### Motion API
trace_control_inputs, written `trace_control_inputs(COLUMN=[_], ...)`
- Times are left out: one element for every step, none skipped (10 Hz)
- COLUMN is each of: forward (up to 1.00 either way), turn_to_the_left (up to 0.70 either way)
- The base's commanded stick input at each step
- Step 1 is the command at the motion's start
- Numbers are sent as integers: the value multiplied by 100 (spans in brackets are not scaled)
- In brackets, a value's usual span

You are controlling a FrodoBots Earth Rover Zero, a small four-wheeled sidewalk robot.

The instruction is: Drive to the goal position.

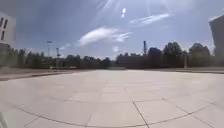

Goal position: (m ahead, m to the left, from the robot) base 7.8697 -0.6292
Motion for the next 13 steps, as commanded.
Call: trace_control_inputs(forward=[70,70,70,70,70,70,70,70,70,70,70,70,70], turn_to_the_left=[0,0,0,0,0,0,0,0,0,0,0,0,0])
